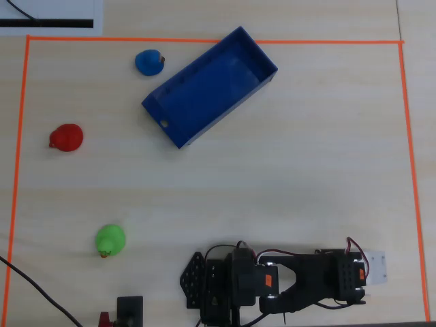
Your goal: Grasp yellow duck and put it into box.
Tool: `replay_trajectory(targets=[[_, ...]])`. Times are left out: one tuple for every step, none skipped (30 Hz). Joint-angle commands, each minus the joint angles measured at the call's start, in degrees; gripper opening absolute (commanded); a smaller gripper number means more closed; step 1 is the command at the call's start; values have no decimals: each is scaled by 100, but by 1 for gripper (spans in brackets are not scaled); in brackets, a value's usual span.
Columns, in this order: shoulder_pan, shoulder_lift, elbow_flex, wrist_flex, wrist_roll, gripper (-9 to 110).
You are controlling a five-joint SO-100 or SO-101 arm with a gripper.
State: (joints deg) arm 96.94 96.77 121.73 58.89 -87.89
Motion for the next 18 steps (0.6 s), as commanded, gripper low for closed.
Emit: replay_trajectory(targets=[[-185, 255, -1002, 422, 888, 0], [-290, 290, -1345, 694, 1160, 0], [-457, 325, -1749, 967, 1485, 0], [-694, 334, -2232, 1318, 1758, 0], [-1002, 325, -2786, 1696, 2021, 0], [-1362, 308, -3366, 2021, 2294, 0], [-1775, 255, -3981, 2329, 2558, 0], [-2215, 158, -4623, 2637, 2839, 0], [-2672, 62, -5247, 2874, 3103, 0], [-3155, -53, -5845, 3094, 3287, 0], [-3639, -176, -6407, 3305, 3401, 0], [-4113, -237, -6812, 3419, 3516, 0], [-4544, -264, -7102, 3551, 3524, 0], [-4966, -272, -7260, 3656, 3533, 0], [-5361, -220, -7233, 3700, 3533, 0], [-5722, -123, -7066, 3718, 3516, 0], [-6029, -9, -6829, 3718, 3480, 0], [-6328, 123, -6513, 3718, 3366, 0]])
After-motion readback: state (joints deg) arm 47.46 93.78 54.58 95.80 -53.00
